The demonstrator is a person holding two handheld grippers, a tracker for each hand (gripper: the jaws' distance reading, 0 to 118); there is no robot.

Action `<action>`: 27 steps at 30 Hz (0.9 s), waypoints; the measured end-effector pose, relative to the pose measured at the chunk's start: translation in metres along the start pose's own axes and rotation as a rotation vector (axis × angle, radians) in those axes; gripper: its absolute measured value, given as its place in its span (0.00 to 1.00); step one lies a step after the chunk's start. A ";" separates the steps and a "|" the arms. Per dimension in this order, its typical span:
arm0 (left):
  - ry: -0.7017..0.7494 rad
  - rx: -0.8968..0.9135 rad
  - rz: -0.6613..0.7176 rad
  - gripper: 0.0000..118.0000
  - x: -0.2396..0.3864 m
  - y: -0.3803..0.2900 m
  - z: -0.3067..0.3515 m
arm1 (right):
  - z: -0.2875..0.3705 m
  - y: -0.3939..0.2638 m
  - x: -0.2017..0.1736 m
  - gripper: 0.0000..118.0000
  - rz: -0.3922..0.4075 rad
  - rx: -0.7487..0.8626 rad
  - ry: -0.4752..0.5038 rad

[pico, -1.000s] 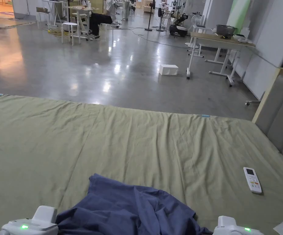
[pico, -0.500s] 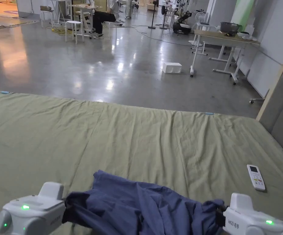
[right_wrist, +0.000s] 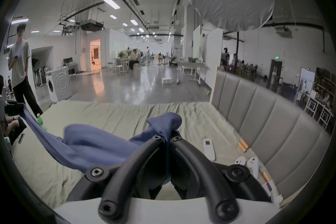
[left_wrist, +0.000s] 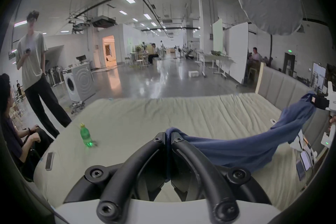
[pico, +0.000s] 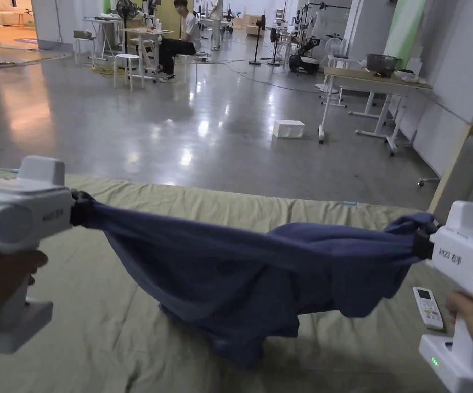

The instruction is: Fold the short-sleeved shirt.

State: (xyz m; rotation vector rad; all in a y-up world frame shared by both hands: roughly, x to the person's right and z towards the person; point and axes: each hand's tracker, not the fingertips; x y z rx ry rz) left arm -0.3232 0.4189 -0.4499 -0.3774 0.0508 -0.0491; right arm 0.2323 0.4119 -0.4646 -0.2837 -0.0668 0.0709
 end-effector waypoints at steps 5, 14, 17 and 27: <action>0.013 0.040 0.006 0.05 -0.017 0.047 0.001 | 0.005 0.051 -0.010 0.03 0.010 0.074 0.011; 0.087 0.077 -0.041 0.05 -0.025 0.106 -0.038 | -0.037 0.111 -0.038 0.03 0.052 0.169 -0.026; 0.103 0.083 -0.050 0.05 -0.025 0.123 -0.053 | -0.053 0.132 -0.046 0.03 0.082 0.192 -0.040; 0.153 0.157 -0.038 0.04 -0.021 0.191 -0.090 | -0.103 0.195 -0.059 0.03 0.117 0.279 -0.089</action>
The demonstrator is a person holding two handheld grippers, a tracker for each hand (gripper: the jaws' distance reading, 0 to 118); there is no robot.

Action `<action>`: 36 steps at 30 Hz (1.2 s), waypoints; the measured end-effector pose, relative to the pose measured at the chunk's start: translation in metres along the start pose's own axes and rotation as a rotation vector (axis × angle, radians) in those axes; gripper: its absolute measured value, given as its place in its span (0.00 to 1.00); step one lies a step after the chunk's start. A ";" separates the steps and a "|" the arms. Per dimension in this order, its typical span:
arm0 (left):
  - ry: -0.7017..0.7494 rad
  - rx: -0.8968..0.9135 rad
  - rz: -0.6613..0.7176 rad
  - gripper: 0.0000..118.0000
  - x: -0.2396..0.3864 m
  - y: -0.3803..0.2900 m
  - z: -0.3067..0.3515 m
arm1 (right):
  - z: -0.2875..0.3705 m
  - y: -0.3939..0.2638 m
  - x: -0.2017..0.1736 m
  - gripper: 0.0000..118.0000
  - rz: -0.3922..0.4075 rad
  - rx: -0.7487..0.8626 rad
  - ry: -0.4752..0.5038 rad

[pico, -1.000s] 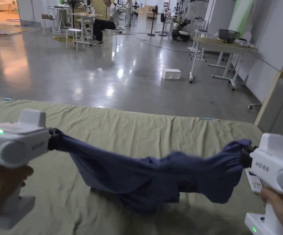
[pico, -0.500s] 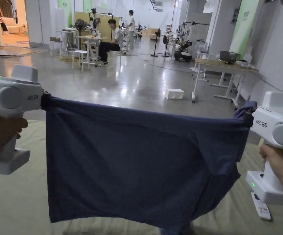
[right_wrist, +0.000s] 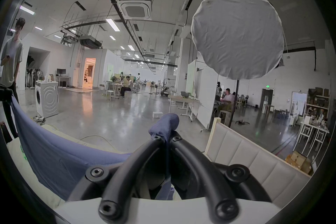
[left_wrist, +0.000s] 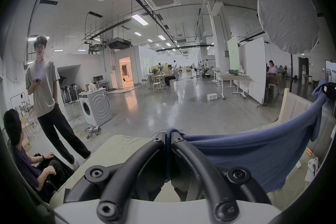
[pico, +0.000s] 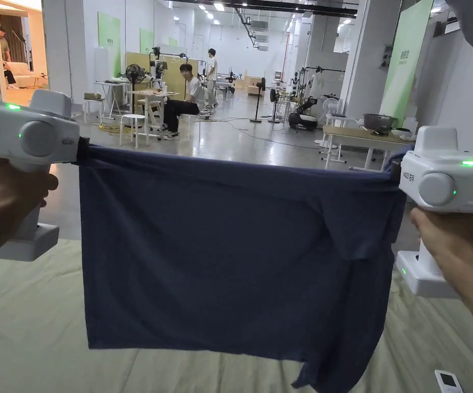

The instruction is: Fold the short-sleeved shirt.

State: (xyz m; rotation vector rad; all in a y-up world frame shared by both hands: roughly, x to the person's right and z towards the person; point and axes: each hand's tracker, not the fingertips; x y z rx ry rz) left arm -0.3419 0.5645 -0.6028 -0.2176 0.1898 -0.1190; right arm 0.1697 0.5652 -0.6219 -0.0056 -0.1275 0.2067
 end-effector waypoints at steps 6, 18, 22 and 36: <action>0.011 0.059 -0.027 0.05 0.006 0.006 -0.008 | -0.014 0.001 0.001 0.03 0.013 0.040 -0.019; -0.041 -0.102 -0.033 0.05 0.022 -0.126 0.009 | 0.037 -0.106 -0.006 0.03 0.052 -0.102 0.027; -0.069 -0.156 0.023 0.04 0.017 -0.186 0.041 | 0.081 -0.149 -0.007 0.03 0.072 -0.127 0.042; -0.132 -0.302 0.059 0.04 -0.002 -0.339 0.209 | 0.261 -0.254 0.007 0.03 0.016 -0.338 0.117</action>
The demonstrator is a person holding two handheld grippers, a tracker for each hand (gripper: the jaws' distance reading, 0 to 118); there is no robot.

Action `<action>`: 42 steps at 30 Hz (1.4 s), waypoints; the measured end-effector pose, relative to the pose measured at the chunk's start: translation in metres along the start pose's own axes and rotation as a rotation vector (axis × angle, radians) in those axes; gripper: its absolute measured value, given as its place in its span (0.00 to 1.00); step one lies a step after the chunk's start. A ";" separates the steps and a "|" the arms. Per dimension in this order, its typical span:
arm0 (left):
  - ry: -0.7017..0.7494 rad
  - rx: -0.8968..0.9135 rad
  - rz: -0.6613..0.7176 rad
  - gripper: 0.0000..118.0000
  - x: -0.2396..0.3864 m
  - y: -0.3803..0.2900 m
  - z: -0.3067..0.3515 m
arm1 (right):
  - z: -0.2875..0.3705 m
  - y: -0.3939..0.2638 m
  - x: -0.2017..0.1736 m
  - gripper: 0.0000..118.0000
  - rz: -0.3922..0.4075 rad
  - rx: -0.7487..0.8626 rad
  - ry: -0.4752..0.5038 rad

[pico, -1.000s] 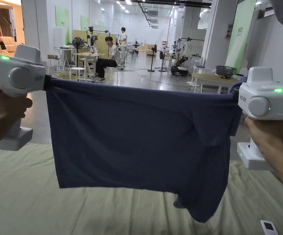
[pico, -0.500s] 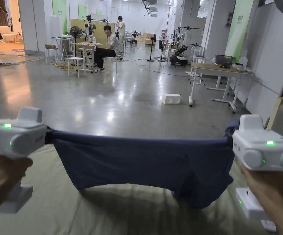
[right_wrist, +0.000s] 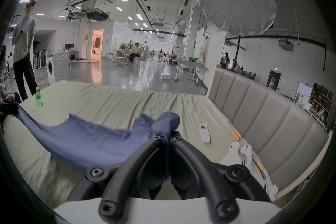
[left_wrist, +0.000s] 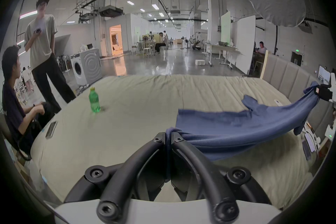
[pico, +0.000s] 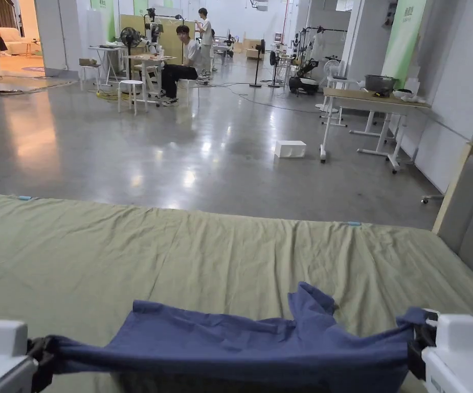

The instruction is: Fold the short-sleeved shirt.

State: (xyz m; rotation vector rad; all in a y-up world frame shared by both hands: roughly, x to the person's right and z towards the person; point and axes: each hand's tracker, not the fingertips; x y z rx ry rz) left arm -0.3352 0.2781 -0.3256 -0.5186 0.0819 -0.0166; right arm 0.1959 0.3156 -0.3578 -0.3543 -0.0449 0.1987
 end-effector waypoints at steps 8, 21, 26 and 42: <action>0.005 -0.150 0.079 0.05 0.005 -0.094 0.031 | 0.045 -0.116 -0.012 0.03 -0.051 -0.203 -0.019; 0.019 -0.362 0.036 0.04 0.002 -0.169 0.024 | 0.059 -0.202 -0.033 0.04 -0.007 -0.435 -0.017; -0.006 -0.386 0.052 0.32 0.002 -0.159 0.013 | 0.060 -0.184 -0.040 0.57 -0.011 -0.470 -0.033; 0.030 0.251 -0.012 0.15 0.070 -0.059 0.043 | 0.064 -0.087 -0.095 0.13 -0.122 0.194 -0.001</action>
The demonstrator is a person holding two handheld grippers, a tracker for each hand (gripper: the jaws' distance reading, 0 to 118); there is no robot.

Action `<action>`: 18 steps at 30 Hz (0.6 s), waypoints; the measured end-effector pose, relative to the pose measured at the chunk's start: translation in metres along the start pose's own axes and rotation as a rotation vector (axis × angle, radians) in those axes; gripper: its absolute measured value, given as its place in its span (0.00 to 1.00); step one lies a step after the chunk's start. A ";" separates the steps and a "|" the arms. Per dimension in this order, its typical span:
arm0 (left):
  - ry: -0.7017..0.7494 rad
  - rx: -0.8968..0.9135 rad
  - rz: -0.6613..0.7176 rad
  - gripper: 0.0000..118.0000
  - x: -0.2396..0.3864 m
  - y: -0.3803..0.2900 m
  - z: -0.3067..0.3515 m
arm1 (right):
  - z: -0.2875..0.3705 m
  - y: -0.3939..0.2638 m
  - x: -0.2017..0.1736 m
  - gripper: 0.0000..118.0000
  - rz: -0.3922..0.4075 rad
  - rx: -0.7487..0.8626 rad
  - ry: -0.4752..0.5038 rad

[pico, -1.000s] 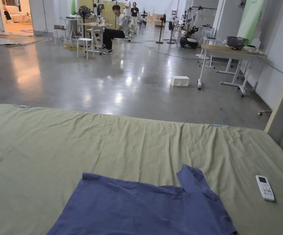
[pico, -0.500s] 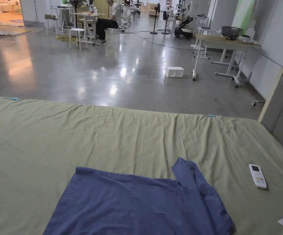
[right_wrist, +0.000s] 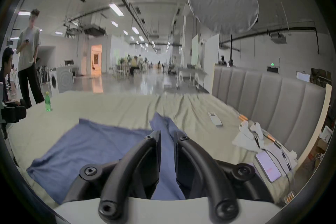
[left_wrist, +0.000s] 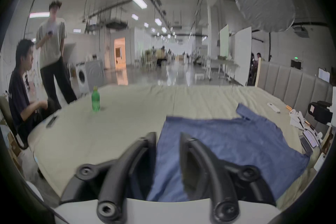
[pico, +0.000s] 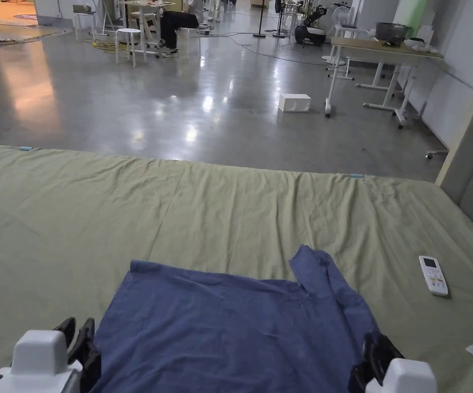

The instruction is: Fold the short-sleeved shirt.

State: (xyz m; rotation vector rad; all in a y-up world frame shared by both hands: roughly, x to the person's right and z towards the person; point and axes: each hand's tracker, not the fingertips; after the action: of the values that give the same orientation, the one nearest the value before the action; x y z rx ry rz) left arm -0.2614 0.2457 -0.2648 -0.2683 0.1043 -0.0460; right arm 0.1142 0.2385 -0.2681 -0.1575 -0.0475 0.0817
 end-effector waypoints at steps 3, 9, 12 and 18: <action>-0.024 0.070 -0.033 0.03 0.015 0.016 0.008 | 0.001 0.011 -0.017 0.01 0.027 0.088 0.015; -0.057 -0.020 -0.038 0.00 0.033 0.018 0.014 | -0.005 0.019 -0.033 0.00 0.078 0.125 0.034; -0.046 -0.102 -0.048 0.00 0.034 -0.002 -0.002 | -0.018 0.014 -0.036 0.00 0.075 0.085 0.047; -0.085 -0.258 -0.020 0.00 0.016 -0.016 -0.094 | -0.050 0.003 -0.037 0.00 0.070 0.014 0.066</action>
State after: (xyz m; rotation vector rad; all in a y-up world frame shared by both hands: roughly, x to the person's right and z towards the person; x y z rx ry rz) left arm -0.2564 0.2046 -0.3519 -0.5285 0.0230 -0.0409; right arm 0.0803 0.2305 -0.3193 -0.1482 0.0241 0.1465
